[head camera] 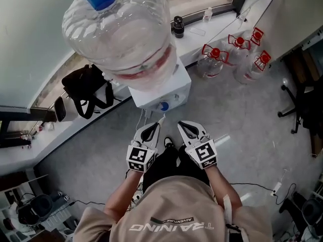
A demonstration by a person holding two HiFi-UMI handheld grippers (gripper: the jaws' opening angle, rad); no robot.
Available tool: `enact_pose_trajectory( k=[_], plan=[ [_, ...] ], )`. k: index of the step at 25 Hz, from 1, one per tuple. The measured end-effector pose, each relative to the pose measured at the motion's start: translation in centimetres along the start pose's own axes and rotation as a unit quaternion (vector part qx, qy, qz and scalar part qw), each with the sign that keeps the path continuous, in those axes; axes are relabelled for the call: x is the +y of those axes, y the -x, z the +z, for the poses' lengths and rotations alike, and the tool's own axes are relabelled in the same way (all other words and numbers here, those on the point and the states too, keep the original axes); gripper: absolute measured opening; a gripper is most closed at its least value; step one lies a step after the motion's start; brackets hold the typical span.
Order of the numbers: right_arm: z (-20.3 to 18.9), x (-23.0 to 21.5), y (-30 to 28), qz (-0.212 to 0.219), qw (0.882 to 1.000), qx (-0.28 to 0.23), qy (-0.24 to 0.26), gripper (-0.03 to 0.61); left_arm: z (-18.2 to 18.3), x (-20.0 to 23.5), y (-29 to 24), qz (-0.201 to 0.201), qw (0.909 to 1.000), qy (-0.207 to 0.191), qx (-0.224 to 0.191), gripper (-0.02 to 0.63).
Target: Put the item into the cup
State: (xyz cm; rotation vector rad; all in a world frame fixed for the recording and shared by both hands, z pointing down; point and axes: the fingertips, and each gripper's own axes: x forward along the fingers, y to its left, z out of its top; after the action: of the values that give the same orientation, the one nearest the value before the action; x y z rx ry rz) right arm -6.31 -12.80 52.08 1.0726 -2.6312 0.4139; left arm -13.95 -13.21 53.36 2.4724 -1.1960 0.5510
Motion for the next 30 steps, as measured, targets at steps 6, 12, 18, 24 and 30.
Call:
enact_pose_trajectory(
  k=[6, 12, 18, 24, 30],
  plan=[
    [-6.0, -1.7, -3.4, -0.016, 0.999, 0.026, 0.024, 0.012, -5.1, 1.2, -5.5, -0.023, 0.9993, 0.005, 0.029, 0.008],
    [-11.6, -3.5, -7.0, -0.023, 0.996, 0.047, 0.073, 0.012, -9.9, 2.5, -10.9, -0.032, 0.9986, 0.001, 0.042, 0.008],
    [-18.1, -5.0, -10.7, -0.035, 0.995, 0.055, 0.076, 0.012, -15.0, 4.4, -14.6, -0.01, 0.9978, 0.019, 0.063, 0.008],
    [-21.2, -6.3, -14.2, -0.049, 0.996, 0.047, 0.064, 0.012, -19.4, 7.4, -16.5, 0.03, 0.9962, 0.018, 0.08, 0.008],
    [-24.1, -6.4, -16.7, -0.037, 0.997, 0.054, 0.046, 0.012, -23.6, 9.7, -19.1, 0.04, 0.9949, -0.011, 0.092, 0.008]
  ],
)
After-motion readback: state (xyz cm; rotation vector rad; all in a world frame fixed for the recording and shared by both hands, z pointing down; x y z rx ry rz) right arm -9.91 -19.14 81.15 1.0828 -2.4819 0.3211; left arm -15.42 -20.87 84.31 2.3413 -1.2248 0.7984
